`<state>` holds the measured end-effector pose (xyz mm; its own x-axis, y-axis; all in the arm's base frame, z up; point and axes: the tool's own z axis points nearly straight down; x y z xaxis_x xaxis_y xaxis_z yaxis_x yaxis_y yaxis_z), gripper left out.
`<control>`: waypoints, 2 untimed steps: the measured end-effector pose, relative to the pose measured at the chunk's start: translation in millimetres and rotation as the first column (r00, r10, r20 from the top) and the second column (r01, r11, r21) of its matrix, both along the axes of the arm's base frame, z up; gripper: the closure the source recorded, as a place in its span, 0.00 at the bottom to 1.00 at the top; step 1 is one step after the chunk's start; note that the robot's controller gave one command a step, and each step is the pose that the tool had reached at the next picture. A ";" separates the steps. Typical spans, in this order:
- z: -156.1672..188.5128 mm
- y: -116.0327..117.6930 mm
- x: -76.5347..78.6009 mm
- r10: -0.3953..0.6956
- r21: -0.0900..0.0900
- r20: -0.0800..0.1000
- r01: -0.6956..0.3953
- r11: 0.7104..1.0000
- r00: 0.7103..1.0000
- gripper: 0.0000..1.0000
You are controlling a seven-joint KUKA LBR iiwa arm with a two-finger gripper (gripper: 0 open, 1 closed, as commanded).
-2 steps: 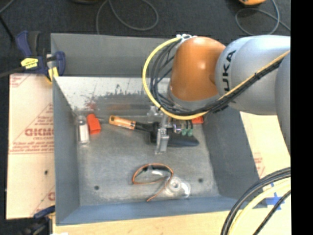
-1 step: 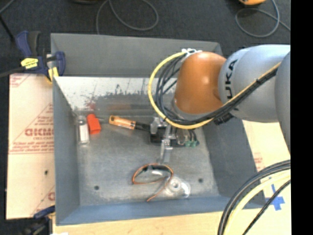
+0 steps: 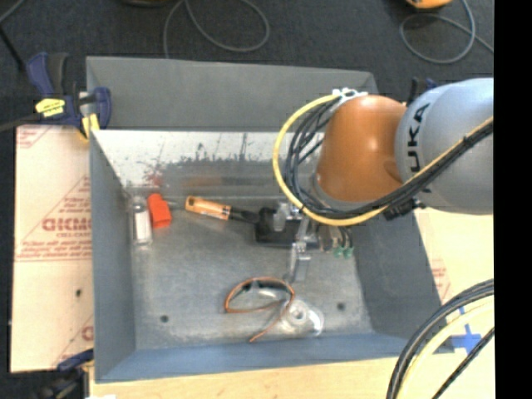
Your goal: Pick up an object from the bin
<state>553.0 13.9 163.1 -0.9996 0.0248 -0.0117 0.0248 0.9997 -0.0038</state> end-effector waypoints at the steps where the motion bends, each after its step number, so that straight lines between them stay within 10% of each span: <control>1: -34.4 20.1 -22.5 0.086 0.006 -0.008 -0.085 0.996 0.996 0.00; 2: -51.2 28.2 -37.1 0.074 0.004 -0.011 -0.074 0.997 0.997 0.00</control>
Offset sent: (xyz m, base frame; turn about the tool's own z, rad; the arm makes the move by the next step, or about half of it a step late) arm -0.0456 0.0385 -0.0330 0.0017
